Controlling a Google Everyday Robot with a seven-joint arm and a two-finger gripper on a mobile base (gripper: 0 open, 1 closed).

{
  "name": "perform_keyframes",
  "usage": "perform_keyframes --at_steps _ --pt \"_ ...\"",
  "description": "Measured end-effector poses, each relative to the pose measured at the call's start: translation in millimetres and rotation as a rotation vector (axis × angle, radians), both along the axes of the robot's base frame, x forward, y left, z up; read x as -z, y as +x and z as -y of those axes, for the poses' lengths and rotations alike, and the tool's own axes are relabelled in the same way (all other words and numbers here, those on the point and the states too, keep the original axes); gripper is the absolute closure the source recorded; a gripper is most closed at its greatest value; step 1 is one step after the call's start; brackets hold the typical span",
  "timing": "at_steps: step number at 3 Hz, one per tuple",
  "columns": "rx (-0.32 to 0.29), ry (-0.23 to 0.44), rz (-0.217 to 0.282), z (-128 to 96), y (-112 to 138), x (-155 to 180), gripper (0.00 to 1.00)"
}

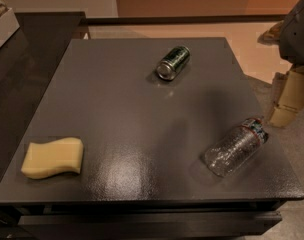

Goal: Pick sponge

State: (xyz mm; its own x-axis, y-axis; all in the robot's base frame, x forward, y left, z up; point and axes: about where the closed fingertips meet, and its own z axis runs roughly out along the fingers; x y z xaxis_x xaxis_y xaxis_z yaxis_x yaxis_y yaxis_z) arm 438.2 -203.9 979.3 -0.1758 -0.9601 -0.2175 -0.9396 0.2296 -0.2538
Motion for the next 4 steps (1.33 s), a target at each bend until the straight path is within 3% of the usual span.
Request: perform_keyframes --at_steps 1,2,3,4 --pt "-0.088 0.006 0.014 -34.0 2.2 -3.0 0.0" --pt "-0.184 0.008 0.012 -82.8 4.6 2.0 0.0" --pt "-0.265 0.015 -0.015 -134.0 4.7 14.7 0.0" --pt "-0.307 0.058 -0.085 -178.4 1.5 35.9 0.0"
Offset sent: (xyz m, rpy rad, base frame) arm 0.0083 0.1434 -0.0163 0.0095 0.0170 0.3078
